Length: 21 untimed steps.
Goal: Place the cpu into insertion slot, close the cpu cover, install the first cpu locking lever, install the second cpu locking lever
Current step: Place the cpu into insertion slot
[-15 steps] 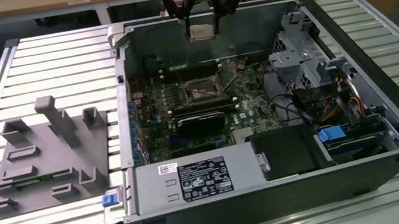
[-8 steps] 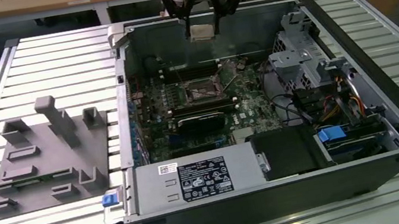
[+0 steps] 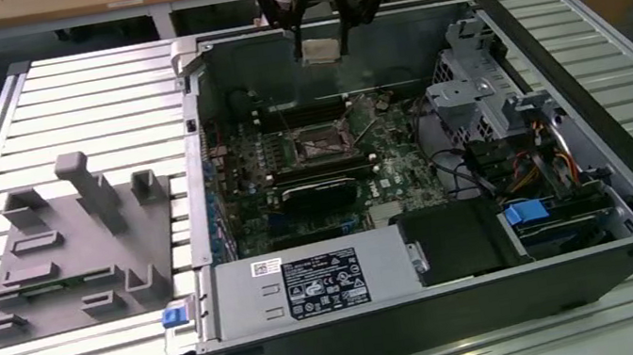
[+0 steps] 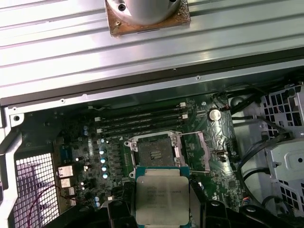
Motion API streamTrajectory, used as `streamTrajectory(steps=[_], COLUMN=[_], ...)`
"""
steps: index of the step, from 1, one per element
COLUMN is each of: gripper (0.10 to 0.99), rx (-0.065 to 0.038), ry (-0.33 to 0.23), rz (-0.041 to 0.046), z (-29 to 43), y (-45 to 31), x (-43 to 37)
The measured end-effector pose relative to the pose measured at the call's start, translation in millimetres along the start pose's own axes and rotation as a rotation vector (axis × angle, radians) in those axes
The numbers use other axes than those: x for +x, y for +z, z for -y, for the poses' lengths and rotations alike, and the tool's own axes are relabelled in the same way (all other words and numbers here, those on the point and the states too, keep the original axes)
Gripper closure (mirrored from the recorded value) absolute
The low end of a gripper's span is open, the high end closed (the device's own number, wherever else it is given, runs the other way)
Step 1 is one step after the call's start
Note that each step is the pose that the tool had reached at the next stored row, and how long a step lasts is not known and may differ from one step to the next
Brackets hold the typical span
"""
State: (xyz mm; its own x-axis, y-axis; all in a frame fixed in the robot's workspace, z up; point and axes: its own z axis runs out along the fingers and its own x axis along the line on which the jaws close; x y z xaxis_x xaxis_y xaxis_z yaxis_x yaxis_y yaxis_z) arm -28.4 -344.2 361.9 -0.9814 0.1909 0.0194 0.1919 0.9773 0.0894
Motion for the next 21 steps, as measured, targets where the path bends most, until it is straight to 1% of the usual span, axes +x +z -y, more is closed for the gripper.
streamTrajectory(steps=[21], gripper=[0.545], rx=[-0.001], ry=[0.064], rz=[0.0058], z=[0.0], y=[0.1], x=[0.0])
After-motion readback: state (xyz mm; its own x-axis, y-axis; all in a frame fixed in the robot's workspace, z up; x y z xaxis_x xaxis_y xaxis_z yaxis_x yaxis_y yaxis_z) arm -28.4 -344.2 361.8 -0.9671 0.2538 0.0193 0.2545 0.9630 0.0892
